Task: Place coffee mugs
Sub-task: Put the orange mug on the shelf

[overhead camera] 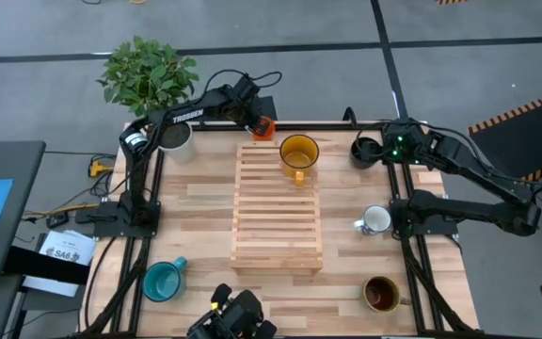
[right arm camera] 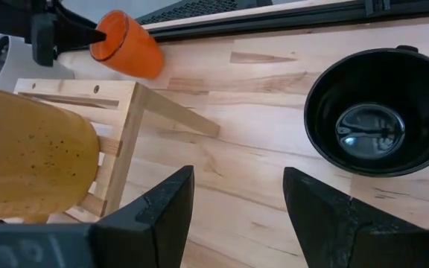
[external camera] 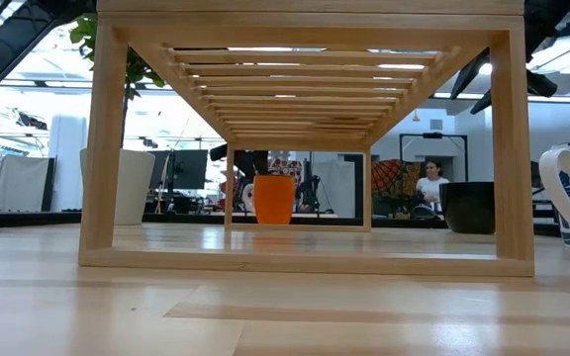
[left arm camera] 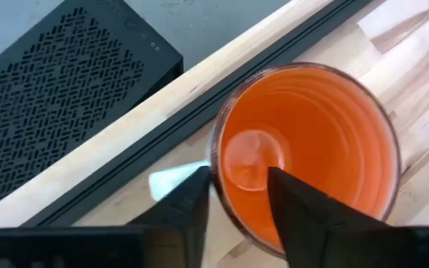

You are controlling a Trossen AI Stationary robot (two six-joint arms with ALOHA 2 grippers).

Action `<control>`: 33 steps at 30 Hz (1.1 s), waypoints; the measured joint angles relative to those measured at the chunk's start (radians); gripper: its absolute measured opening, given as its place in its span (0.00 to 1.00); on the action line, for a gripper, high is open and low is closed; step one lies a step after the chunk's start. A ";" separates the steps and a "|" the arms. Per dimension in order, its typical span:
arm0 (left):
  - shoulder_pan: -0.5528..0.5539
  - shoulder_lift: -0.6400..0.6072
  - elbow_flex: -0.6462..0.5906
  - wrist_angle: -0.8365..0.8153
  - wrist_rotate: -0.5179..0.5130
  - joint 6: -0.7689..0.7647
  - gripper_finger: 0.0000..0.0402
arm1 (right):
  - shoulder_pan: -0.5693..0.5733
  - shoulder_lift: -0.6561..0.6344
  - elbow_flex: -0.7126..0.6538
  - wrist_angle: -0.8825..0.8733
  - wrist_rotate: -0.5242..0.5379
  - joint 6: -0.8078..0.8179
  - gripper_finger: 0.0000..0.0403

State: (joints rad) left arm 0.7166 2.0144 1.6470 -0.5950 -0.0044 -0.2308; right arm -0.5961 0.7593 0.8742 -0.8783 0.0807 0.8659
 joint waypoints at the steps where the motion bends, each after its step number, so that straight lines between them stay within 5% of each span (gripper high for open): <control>1: -0.001 0.000 0.000 -0.003 0.000 0.012 0.22 | 0.000 0.000 0.000 0.000 0.000 0.000 0.58; 6: -0.005 0.000 0.000 -0.015 -0.002 0.058 0.02 | 0.000 0.000 0.000 0.000 0.000 0.000 0.58; 21: -0.002 -0.094 -0.002 -0.023 0.013 0.089 0.00 | 0.000 0.000 0.000 0.000 0.000 -0.001 0.58; 33: -0.058 -0.346 -0.002 -0.024 0.003 0.144 0.00 | 0.000 0.000 0.000 0.001 -0.001 -0.001 0.58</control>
State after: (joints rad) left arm 0.6584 1.6684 1.6455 -0.6188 -0.0013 -0.0866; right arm -0.5961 0.7593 0.8742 -0.8776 0.0799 0.8654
